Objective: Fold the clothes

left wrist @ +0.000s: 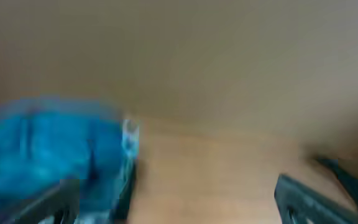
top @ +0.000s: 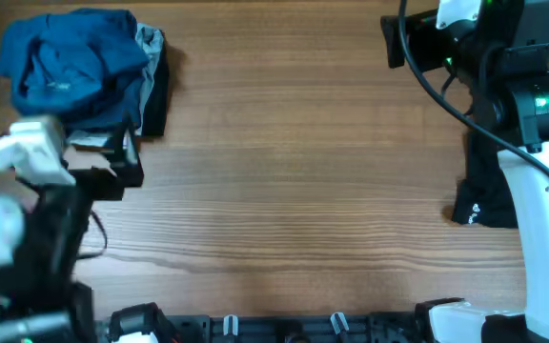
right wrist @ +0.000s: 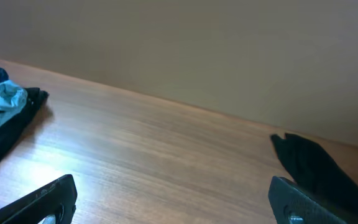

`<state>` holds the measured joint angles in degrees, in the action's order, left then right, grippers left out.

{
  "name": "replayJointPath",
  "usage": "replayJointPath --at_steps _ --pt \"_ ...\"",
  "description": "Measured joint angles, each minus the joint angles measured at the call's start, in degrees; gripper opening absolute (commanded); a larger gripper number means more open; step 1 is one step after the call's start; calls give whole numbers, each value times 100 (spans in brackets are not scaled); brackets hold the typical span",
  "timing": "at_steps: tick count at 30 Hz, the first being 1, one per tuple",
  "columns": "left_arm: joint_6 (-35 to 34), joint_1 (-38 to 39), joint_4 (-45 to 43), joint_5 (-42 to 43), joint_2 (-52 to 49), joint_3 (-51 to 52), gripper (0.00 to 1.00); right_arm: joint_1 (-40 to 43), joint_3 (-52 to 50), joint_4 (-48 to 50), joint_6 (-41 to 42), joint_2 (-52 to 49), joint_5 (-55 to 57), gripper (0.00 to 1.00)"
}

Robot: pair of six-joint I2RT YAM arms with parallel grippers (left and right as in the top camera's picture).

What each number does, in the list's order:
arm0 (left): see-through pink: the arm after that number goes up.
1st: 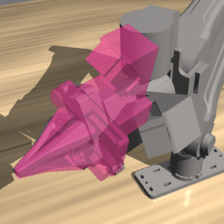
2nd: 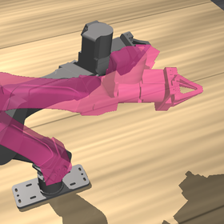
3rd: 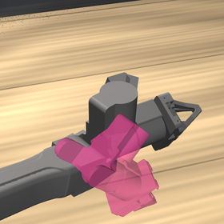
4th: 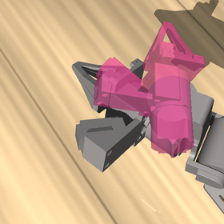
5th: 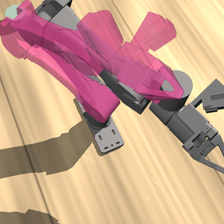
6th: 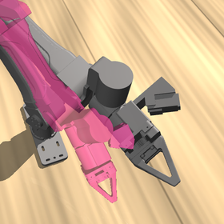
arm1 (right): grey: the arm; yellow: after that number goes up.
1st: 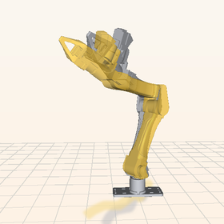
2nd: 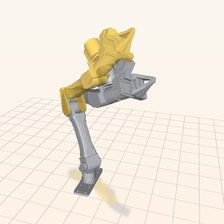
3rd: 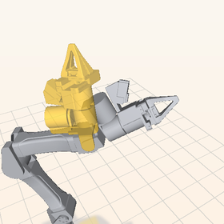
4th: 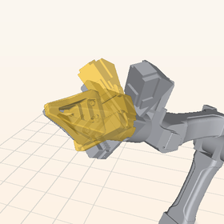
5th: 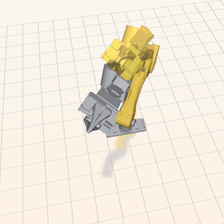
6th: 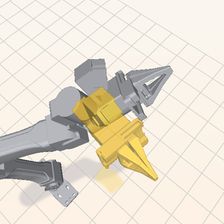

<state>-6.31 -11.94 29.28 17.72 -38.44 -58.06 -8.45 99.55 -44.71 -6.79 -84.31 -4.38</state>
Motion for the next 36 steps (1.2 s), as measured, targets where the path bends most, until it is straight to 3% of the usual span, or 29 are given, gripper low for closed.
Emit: replayJointPath --at_steps 3,6,8,19,24,36 --pt "-267 2 -2138 63 1456 2269 100 0 -2 -2 0 -2 0 100" --pt "-518 116 -3407 57 2417 4024 100 0 -2 -22 0 -2 0 100" --pt "-579 184 -3582 79 3110 5003 100 0 -2 -7 0 -2 0 100" --pt "-640 450 -3154 -1436 3663 5571 100 0 -2 0 0 -2 0 100" --pt "-645 450 -2522 -1534 3764 5746 100 0 -2 0 0 -2 0 100" --pt "-645 450 -2520 -1556 3764 5746 100 0 -2 -4 0 -2 0 100"
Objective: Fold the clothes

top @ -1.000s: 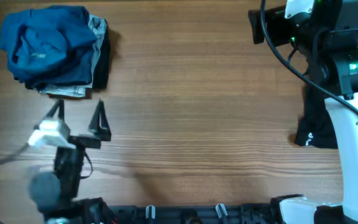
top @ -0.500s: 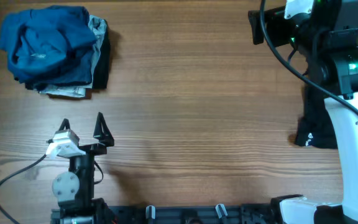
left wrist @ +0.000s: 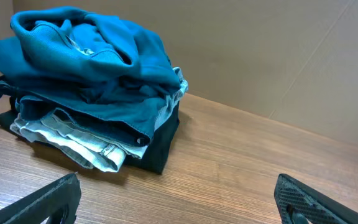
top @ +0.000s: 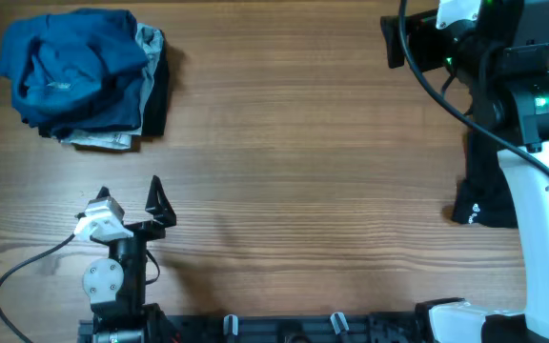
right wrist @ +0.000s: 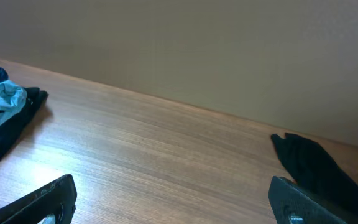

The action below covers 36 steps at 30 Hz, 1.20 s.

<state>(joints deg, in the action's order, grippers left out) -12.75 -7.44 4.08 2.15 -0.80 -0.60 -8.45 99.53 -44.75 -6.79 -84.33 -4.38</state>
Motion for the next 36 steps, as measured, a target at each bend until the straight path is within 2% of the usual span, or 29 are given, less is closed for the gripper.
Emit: replayJointPath --at_steps 14,18,21,22,23,24,28,30,33,36 --pt "0 0 0 -20 0 0 100 -17 0 -2 -240 -2 212 100" --pt "0 0 2 -20 0 0 100 -160 -584 201 -442 774 256 100" --pt "-2 0 2 -20 0 0 100 -144 -1478 1086 -833 1860 227 100" --pt "-2 0 -2 -22 0 0 100 -35 -2413 1939 -1165 2577 -57 100" --pt "0 0 2 -20 0 0 100 48 -2782 2315 -1294 2813 -232 100" --pt "-2 0 2 -22 0 0 100 216 -3453 3145 -1488 3121 -627 100" --pt "-2 0 0 -37 0 0 100 828 -6275 4675 -2079 4507 -1856 100" --pt "0 0 2 -42 0 0 100 850 -7501 5123 -2181 5401 -2033 100" --pt "0 0 2 -42 2 0 100 850 -8662 5272 -2201 6542 -2074 100" --pt "-2 0 2 -42 0 0 100 850 -9296 5276 -1897 7193 -1869 100"
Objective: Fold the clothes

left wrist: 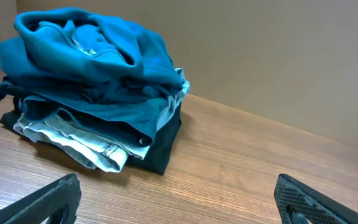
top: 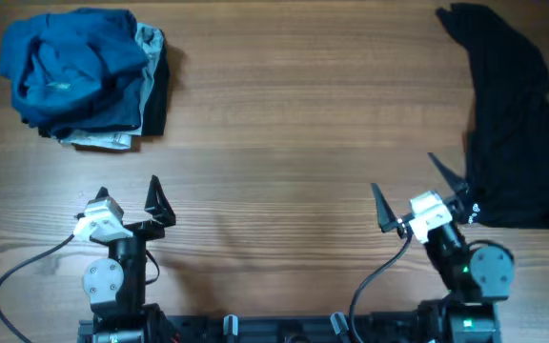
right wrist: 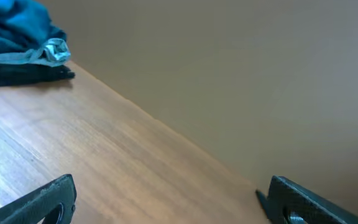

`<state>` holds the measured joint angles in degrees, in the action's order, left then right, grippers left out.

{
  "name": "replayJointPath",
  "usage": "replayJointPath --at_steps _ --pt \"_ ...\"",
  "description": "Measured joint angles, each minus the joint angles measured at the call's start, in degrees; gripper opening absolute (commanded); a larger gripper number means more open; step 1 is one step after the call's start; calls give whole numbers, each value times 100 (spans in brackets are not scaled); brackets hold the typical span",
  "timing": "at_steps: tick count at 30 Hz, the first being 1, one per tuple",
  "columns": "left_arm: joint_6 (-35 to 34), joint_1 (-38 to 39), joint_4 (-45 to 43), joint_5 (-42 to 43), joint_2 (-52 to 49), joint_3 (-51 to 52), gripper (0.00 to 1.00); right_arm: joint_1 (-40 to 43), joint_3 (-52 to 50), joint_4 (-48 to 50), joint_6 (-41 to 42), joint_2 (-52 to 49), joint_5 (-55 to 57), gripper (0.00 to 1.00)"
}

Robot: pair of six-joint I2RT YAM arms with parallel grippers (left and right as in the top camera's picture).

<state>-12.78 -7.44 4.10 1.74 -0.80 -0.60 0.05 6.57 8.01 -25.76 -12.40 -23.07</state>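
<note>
A pile of folded clothes (top: 79, 76), blue on top over pale denim and black, lies at the table's far left; it also fills the left wrist view (left wrist: 92, 112) and shows far off in the right wrist view (right wrist: 17, 43). A black garment (top: 508, 114) lies spread and unfolded along the right side. My left gripper (top: 127, 202) rests open near the front left edge, with nothing between its fingers. My right gripper (top: 417, 195) rests open near the front right, just left of the black garment, also holding nothing.
The wooden table (top: 294, 143) runs between the pile and the black garment. A rail with clips (top: 284, 326) lines the front edge. A plain beige wall (right wrist: 229, 62) stands behind the table.
The right arm was raised over the back right, covering much of the black garment; now its gripper sits low at the front right and the garment shows in full. The left gripper has not moved.
At first the left arm was beside the pile at the left and the right arm stood raised at the back right. Then the left gripper was down at the front left edge, open. Now the right gripper is down at the front right, open.
</note>
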Motion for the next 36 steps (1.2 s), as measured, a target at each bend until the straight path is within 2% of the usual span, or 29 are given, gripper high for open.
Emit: replayJointPath --at_steps 5,9,12,36 --pt "2 0 0 0 0 0 100 0 -501 -22 688 474 555 100" --pt "0 0 0 0 0 0 100 0 -619 -678 1045 809 909 100" --pt "0 0 0 0 0 0 100 0 -619 -717 1117 1132 1067 100" --pt "0 0 0 0 0 0 100 0 -619 -719 1119 1130 1156 100"
